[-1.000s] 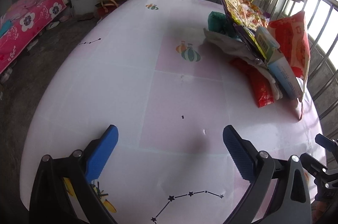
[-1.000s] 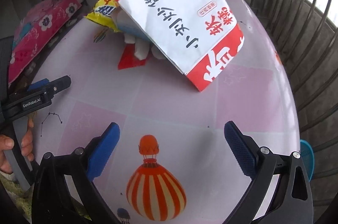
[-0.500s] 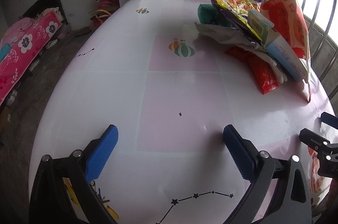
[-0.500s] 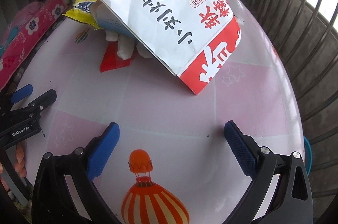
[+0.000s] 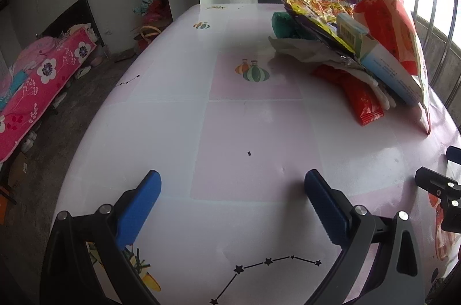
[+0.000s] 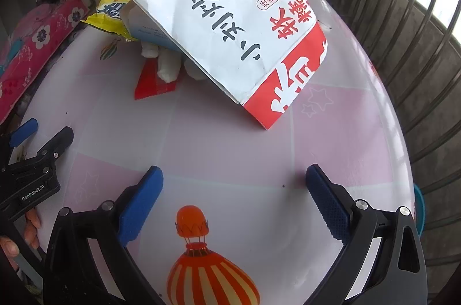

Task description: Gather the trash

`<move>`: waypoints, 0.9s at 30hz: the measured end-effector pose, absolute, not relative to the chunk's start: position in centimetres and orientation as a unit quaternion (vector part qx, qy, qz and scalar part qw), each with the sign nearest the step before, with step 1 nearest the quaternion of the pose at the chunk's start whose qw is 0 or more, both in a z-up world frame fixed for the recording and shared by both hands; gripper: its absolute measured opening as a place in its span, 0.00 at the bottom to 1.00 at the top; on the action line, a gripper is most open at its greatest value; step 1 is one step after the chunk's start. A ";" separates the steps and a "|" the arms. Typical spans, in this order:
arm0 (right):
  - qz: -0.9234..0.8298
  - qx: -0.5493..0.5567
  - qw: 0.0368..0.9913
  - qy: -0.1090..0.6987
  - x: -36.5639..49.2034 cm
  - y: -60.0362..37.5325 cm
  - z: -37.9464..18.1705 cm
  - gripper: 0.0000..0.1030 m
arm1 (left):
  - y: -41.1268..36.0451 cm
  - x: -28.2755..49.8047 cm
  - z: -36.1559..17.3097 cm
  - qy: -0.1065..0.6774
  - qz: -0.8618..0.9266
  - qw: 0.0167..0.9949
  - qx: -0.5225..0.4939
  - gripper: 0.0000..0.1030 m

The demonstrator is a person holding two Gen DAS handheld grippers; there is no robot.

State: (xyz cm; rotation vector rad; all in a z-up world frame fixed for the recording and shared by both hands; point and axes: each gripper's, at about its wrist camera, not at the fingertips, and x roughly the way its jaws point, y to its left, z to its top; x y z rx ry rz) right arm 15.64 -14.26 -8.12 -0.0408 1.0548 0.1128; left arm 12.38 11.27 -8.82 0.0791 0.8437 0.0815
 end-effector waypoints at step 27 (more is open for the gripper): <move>0.130 0.310 0.866 0.370 25.7 -27.4 -2.6 0.73 | 19.7 25.4 -5.0 0.408 -0.079 0.883 -0.218 0.50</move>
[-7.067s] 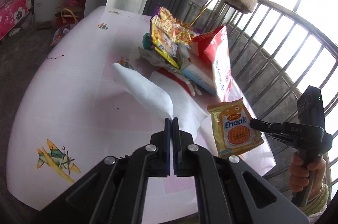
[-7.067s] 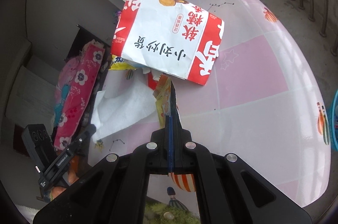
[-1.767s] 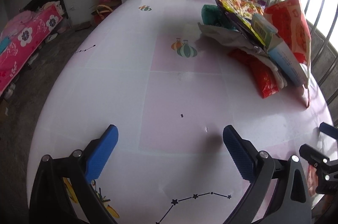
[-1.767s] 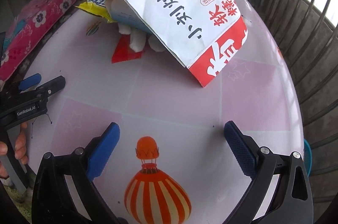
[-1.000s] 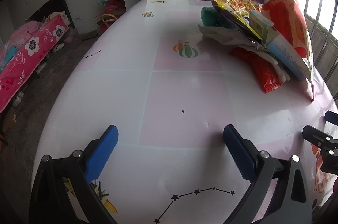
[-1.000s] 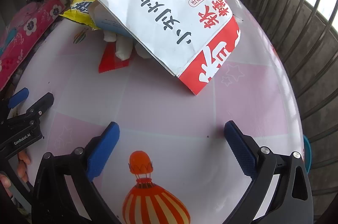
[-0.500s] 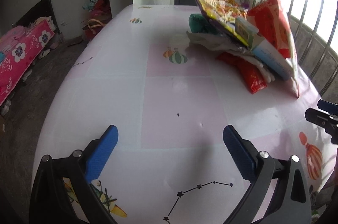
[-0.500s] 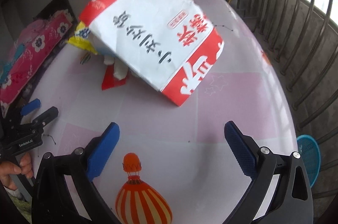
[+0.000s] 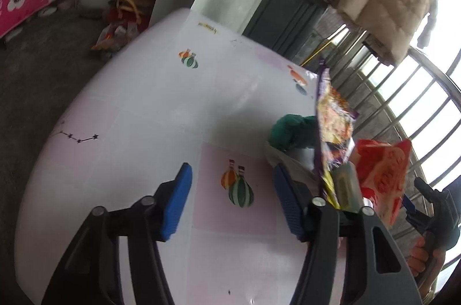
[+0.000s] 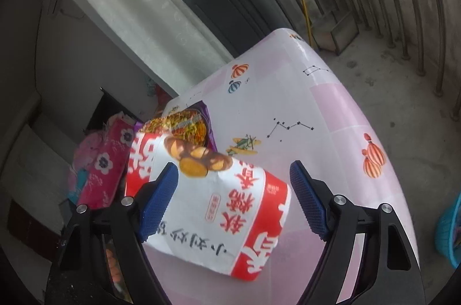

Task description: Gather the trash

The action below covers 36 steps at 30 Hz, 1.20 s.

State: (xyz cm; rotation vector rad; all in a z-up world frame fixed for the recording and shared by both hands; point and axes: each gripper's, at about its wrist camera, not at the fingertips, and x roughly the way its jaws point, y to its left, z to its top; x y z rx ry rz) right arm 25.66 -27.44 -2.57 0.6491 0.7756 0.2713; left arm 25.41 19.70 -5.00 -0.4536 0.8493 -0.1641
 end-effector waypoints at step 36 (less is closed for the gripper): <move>0.230 0.307 0.776 0.501 24.1 -18.5 -10.0 0.45 | 16.5 17.1 -8.5 0.449 -0.194 0.839 -0.238 0.13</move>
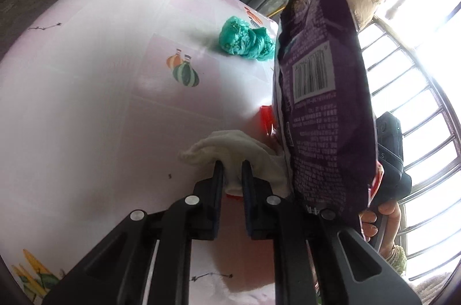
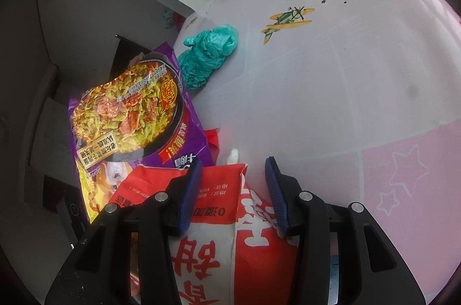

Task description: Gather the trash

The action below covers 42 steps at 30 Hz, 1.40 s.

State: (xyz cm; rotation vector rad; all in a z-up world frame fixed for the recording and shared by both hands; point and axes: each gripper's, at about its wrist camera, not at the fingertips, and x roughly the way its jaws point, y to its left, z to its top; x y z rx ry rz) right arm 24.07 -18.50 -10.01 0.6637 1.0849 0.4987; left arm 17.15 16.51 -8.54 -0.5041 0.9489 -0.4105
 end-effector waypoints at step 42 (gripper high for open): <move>0.313 0.465 0.688 0.461 17.2 -25.5 -10.7 0.25 | 17.4 7.9 -3.6 0.353 -0.200 0.896 -0.181 0.19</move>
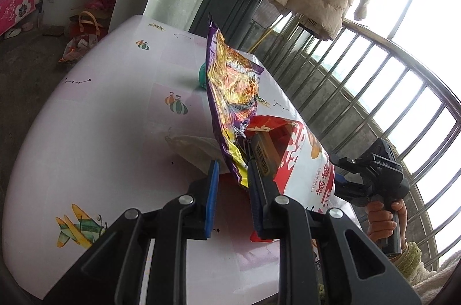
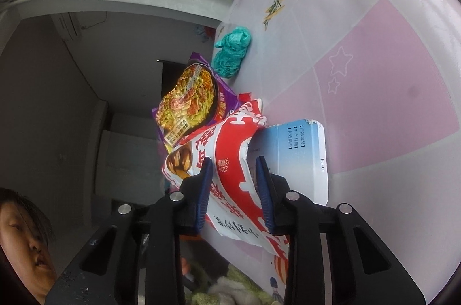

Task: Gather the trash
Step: 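Lift the purple noodle bag with the left gripper while the right holds the red-and-white bag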

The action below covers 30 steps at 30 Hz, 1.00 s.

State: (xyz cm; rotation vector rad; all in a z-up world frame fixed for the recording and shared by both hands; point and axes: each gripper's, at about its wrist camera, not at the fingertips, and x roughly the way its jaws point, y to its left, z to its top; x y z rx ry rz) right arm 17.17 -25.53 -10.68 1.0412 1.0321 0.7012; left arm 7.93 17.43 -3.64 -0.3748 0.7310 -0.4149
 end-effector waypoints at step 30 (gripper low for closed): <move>0.387 0.616 0.613 0.308 16.9 -30.4 -8.9 0.00 | 20.3 12.8 -3.4 0.352 -0.181 0.878 -0.268 0.30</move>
